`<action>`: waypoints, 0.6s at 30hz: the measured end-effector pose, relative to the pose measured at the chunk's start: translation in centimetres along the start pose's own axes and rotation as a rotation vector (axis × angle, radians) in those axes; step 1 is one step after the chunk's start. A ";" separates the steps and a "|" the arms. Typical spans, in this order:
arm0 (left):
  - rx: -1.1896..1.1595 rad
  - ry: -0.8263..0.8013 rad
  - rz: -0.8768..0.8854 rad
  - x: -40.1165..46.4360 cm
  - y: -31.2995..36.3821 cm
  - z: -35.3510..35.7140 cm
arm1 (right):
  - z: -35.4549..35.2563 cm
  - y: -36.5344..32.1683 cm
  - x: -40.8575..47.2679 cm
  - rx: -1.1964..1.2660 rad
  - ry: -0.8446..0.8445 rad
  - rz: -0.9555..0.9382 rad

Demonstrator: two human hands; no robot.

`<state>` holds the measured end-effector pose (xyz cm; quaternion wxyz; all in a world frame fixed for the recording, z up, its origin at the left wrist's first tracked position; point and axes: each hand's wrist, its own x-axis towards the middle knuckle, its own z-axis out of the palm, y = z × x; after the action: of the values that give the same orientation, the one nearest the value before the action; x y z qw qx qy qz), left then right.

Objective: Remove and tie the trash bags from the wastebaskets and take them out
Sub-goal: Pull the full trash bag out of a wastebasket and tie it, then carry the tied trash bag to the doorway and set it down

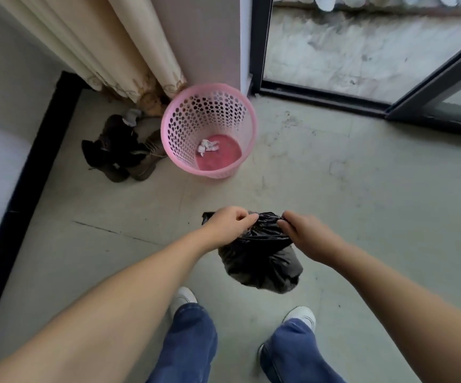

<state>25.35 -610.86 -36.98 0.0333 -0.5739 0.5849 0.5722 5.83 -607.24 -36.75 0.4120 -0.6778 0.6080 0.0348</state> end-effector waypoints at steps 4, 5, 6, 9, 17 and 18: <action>0.005 0.003 0.022 -5.7 6.6 -2.5 | -6.5 -3.6 -4.9 -0.018 -0.002 -0.002; -0.004 0.007 0.019 -6.8 8.0 -2.9 | -8.0 -4.3 -6.2 -0.024 0.001 0.003; -0.011 0.012 0.017 -8.1 9.5 -3.2 | -9.5 -4.9 -7.5 -0.037 0.008 0.008; 0.069 0.003 0.059 -12.6 14.9 -3.9 | -14.1 -6.8 -11.4 -0.076 0.052 0.005; 0.464 0.011 0.309 -21.4 26.8 -3.9 | -22.1 -9.2 -23.2 -0.065 0.217 0.020; 0.473 0.014 0.339 -21.8 27.9 -3.8 | -22.9 -9.2 -24.3 -0.066 0.238 0.032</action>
<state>15.33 -608.49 -2.85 0.0661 -0.4482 0.7899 0.4132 -3.04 -602.43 -3.65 0.3140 -0.6805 0.6618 -0.0192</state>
